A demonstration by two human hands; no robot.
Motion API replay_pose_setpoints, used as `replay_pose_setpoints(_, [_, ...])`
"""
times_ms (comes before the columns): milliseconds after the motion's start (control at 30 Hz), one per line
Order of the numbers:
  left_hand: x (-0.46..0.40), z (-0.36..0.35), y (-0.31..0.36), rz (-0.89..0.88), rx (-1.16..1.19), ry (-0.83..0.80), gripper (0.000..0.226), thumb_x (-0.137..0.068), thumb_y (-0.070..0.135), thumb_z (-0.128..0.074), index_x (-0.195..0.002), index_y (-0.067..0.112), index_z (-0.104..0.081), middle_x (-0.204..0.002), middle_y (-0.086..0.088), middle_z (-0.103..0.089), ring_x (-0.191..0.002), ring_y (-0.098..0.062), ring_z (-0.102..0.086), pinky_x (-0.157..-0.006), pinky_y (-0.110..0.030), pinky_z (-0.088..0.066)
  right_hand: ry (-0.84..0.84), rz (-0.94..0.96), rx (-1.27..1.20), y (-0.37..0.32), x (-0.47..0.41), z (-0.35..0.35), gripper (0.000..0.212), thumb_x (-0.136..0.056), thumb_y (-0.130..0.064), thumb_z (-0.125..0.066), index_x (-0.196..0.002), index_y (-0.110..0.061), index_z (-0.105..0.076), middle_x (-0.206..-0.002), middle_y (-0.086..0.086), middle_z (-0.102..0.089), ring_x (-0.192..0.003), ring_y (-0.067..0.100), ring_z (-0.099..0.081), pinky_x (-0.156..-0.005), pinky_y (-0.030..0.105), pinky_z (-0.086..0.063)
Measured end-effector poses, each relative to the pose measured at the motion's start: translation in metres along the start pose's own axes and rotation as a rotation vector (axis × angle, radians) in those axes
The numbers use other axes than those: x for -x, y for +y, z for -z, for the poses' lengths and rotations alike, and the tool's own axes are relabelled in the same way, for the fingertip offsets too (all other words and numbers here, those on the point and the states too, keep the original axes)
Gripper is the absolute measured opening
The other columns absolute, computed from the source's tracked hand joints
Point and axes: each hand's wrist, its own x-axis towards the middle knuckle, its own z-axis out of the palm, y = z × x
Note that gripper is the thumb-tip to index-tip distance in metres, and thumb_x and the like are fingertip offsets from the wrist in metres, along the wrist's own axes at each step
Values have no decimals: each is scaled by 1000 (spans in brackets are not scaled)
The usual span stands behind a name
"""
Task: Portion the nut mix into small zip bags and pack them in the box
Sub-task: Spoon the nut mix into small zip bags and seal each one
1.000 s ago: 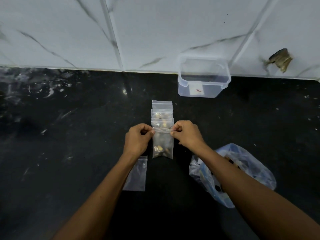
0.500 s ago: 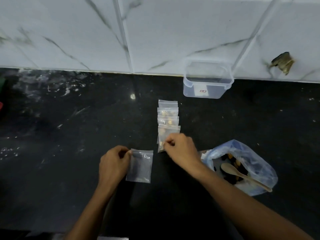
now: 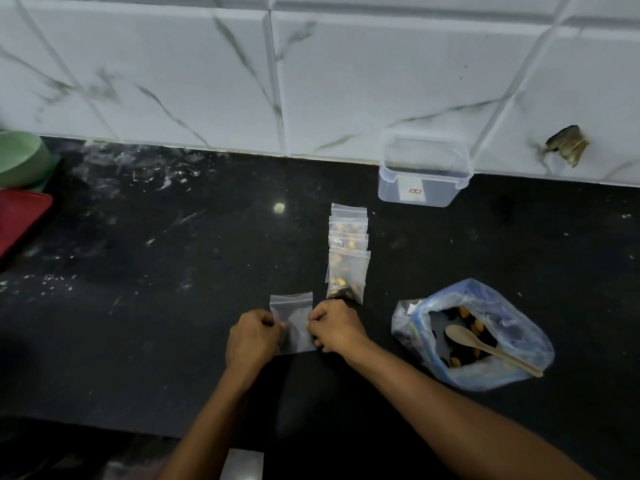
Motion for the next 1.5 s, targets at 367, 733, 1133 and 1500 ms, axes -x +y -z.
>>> replay_pose_setpoints(367, [27,23,50,-434,-10,-154,8,-92,21,-65,-88,27,-69,-92,8,-69,-90,-5,-65,-78,-27,-53,160,377,103,-6,57,93,46,-85,-27,-69,-127,-33,-50,-109,-12,-52,-96,4,-55,-78,19,-46])
replay_pose_setpoints(733, [80,-27,141,-624,200,-99,7,-92,28,-66,-97,29,-61,-84,6,-65,-78,-6,-63,-67,-22,-54,497,305,85,35,118,165,8,-90,-22,-62,-85,-24,-67,-78,-12,-64,-73,3,-62,-69,22,-54])
replay_pose_setpoints(1133, [124,-86,160,-502,430,-318,22,-94,34,-62,-81,17,-67,-77,-5,-72,-76,-22,-72,-78,-53,-59,490,195,-162,75,143,160,8,-85,-18,-69,-80,-22,-65,-77,-7,-66,-73,2,-64,-64,14,-48])
replay_pose_setpoints(1500, [128,-80,159,-652,-35,-88,13,-90,27,-61,-78,26,-66,-70,7,-67,-66,-7,-65,-68,-41,-59,546,102,-74,86,146,168,11,-87,-21,-64,-78,-25,-63,-76,-6,-64,-70,5,-63,-67,21,-54])
